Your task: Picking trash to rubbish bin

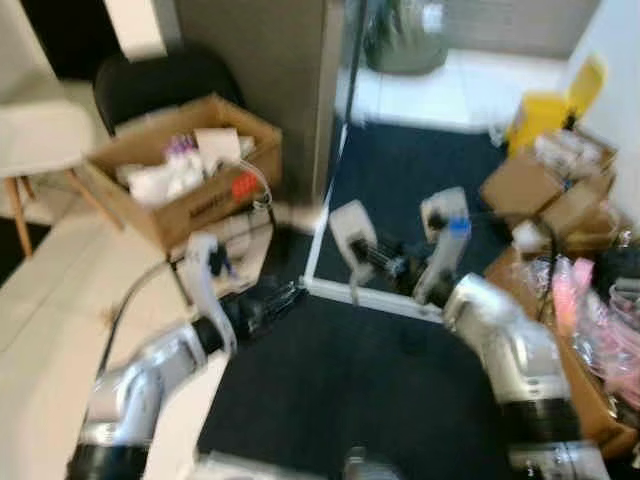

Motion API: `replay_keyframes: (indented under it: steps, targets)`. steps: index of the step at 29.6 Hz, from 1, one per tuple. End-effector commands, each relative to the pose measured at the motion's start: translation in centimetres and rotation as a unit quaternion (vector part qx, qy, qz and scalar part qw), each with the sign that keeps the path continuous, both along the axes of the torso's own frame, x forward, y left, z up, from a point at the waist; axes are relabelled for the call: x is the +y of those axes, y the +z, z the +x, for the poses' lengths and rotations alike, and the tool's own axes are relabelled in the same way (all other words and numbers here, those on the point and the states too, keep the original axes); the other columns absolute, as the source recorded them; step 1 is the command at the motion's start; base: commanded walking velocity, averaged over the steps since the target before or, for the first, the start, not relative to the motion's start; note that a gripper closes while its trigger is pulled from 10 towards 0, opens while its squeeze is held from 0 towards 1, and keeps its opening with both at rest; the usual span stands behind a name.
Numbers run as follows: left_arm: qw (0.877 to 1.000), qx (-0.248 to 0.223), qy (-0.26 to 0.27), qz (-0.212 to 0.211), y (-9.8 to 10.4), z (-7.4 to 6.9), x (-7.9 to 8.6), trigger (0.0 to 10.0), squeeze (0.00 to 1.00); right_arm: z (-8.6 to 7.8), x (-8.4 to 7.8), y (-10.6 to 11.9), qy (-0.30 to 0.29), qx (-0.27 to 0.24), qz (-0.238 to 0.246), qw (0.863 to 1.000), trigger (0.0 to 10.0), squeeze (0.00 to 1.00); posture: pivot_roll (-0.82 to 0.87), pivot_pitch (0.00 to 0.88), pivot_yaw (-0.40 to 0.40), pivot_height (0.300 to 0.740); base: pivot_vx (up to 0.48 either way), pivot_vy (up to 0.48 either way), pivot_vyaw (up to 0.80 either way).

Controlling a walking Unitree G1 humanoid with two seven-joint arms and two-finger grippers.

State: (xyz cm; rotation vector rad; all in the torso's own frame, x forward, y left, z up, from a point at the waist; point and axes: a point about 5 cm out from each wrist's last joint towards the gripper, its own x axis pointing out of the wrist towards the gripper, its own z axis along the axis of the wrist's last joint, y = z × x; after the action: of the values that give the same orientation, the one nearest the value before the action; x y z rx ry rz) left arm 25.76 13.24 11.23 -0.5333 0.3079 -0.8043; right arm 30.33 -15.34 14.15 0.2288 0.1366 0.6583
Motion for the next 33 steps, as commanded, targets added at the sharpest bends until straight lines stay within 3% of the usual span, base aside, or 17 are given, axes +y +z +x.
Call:
replay_keyframes:
  steps: [1, 19, 25, 33]
  targets:
    - [1.000, -0.001, 0.004, 0.012, -0.16, -0.01, 0.35, 10.0, 0.00, -0.04, 0.44, -0.06, 0.006, -0.002, 0.004, 1.000, 10.0, 0.00, -0.06, 0.000, -0.028, 0.740, 0.480, 0.000, 0.00]
    - [1.000, -0.007, 0.004, 0.019, -0.26, 0.10, 0.25, 10.0, 0.00, -0.18, 0.47, -0.10, 0.015, -0.006, -0.002, 1.000, 10.0, 0.00, -0.06, 0.000, -0.031, 0.740, 0.480, 0.000, 0.00]
    - [1.000, -0.008, 0.005, 0.020, -0.26, 0.11, 0.27, 10.0, 0.00, -0.19, 0.51, -0.09, 0.014, -0.011, -0.007, 1.000, 10.0, 0.00, -0.06, 0.000, -0.033, 0.740, 0.480, 0.000, 0.76]
    - [1.000, -0.010, 0.005, 0.026, -0.21, 0.10, 0.28, 10.0, 0.00, -0.03, 0.39, -0.11, 0.007, -0.005, -0.002, 1.000, 10.0, 0.00, -0.05, 0.000, -0.031, 0.740, 0.480, 0.000, 0.00]
